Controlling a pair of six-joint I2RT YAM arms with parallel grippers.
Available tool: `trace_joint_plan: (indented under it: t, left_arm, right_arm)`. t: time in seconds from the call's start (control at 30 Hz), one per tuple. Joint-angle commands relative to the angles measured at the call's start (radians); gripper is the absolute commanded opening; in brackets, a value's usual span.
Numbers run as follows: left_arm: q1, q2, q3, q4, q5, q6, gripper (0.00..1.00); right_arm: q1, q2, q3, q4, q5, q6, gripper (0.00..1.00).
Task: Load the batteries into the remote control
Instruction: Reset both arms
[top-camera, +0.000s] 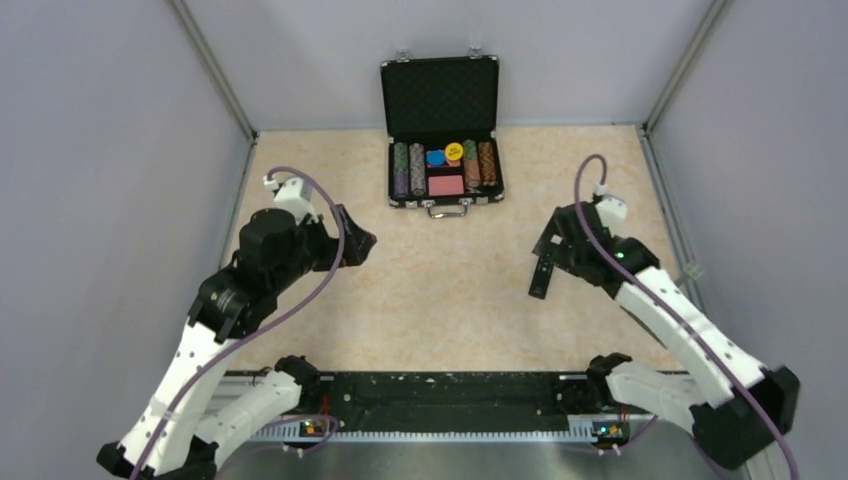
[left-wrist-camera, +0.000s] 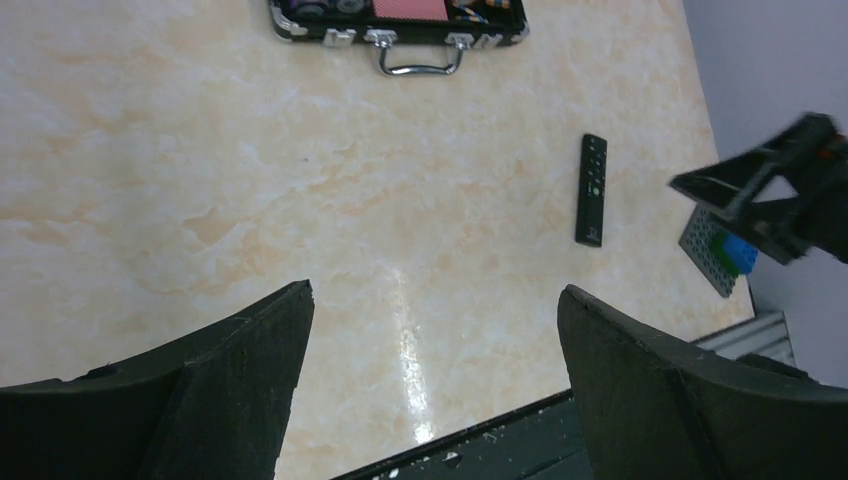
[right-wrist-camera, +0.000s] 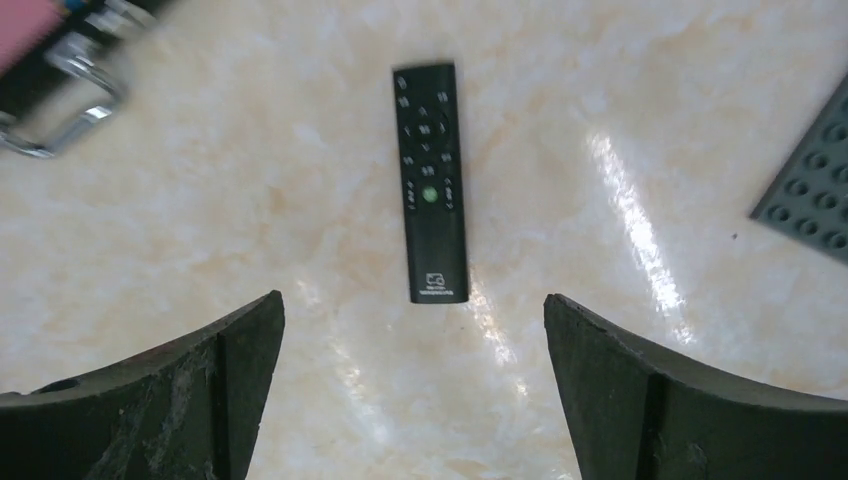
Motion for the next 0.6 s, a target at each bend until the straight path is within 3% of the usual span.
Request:
trace_joint_plan:
  t: [0.0,0.23,0.4,0.57]
  left_arm:
    - [0.001,-0.103,-0.038,-0.007,-0.168,-0.028,0.96]
    - [0.002,-0.202,-0.052,-0.086,-0.311,-0.012,0.98]
    - [0.001,-0.234,-0.013,-0.162,-0.373,0.022,0.99]
    - [0.003,-0.293,-0.017,-0.161,-0.389,0.02,0.99]
  right_arm:
    - [-0.006,-0.181,0.214,-0.211,0.138,-0.066,0.99]
    - [-0.005,-0.375,0.411,-0.299,0.256,-0.149,0.99]
    - [-0.006,-0.535,0.396,-0.301,0.358,-0.146,0.99]
    - [-0.006,-0.64,0.313,-0.292,0.327,-0.082,0.99]
